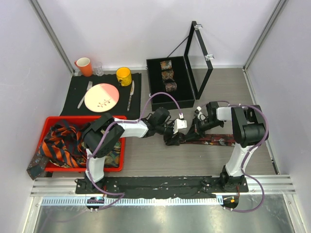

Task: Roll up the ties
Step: Roll the tie at the center of the board.

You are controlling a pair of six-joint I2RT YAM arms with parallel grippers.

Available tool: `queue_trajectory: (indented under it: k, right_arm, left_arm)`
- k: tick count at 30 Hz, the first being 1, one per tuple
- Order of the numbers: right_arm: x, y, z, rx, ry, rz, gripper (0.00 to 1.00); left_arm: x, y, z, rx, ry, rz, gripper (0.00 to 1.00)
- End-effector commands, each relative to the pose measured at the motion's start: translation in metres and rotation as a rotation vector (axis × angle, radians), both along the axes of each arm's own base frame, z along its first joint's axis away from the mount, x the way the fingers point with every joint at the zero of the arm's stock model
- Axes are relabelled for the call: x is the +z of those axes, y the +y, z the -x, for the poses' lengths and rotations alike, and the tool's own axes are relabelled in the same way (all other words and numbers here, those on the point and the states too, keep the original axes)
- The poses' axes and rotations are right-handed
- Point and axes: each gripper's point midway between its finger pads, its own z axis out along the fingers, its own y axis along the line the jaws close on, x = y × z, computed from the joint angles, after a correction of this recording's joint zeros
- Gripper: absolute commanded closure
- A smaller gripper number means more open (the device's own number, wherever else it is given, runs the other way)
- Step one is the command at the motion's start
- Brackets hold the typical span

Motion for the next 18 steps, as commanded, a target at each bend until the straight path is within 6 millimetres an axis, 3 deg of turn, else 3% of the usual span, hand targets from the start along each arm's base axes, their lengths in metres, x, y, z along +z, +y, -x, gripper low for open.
queue_trajectory:
  k: [1,15,18]
  right_arm:
    - [-0.058,-0.044,0.004,0.047,-0.021,0.333,0.99]
    - [-0.065,-0.02,-0.001,0.097,-0.066,0.313,0.99]
    - [-0.066,-0.012,-0.004,0.102,-0.076,0.307,0.99]
  left_arm:
    - [-0.003,-0.004,-0.004,0.008,0.014,0.013,0.42]
    - [-0.004,-0.011,0.001,0.024,0.018,0.021,0.42]
    - [-0.007,-0.011,0.003,0.023,0.01,0.012,0.48]
